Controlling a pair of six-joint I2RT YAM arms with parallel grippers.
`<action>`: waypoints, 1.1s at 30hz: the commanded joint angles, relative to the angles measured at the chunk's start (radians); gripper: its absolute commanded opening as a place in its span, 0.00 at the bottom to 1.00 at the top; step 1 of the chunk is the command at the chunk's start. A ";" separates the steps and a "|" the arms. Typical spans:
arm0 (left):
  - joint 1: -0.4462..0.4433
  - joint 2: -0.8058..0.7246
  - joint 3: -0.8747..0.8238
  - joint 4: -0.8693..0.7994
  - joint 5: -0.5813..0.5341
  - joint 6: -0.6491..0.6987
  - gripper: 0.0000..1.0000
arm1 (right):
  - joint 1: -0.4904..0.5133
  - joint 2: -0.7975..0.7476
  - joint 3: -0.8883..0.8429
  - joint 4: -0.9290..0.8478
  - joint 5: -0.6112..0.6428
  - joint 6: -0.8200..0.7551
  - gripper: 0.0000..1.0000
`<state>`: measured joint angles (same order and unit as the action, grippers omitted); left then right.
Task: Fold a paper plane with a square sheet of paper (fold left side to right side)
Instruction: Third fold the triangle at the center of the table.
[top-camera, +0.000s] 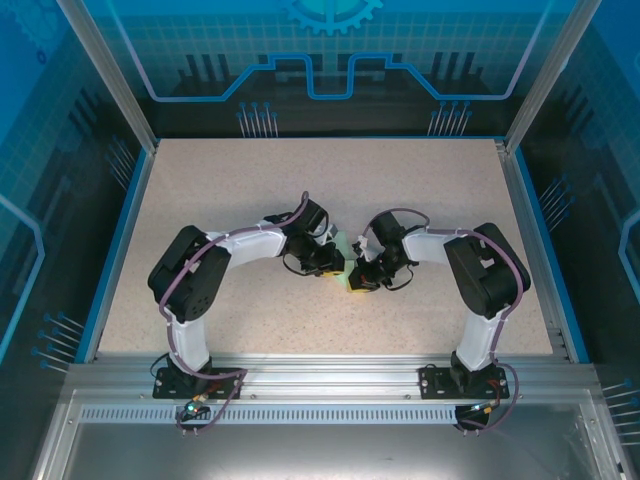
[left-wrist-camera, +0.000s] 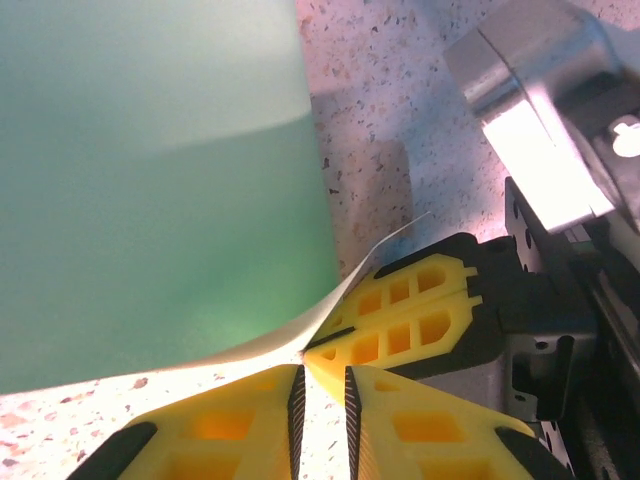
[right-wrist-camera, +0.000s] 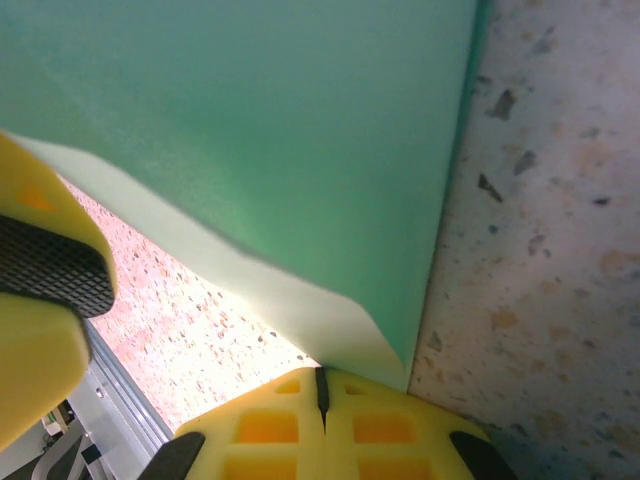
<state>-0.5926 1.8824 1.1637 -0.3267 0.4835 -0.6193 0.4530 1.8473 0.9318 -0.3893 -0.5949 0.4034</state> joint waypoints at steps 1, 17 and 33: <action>-0.002 0.010 -0.010 0.019 0.023 0.021 0.22 | 0.019 0.066 -0.027 -0.080 0.142 0.000 0.00; 0.020 0.147 0.069 -0.030 -0.053 0.082 0.21 | 0.020 0.060 -0.027 -0.105 0.166 -0.006 0.00; 0.156 0.161 0.063 -0.114 -0.138 0.213 0.21 | 0.019 0.044 -0.039 -0.122 0.192 -0.008 0.00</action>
<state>-0.5163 2.0041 1.2129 -0.3550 0.4782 -0.4770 0.4538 1.8496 0.9379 -0.4038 -0.5869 0.4000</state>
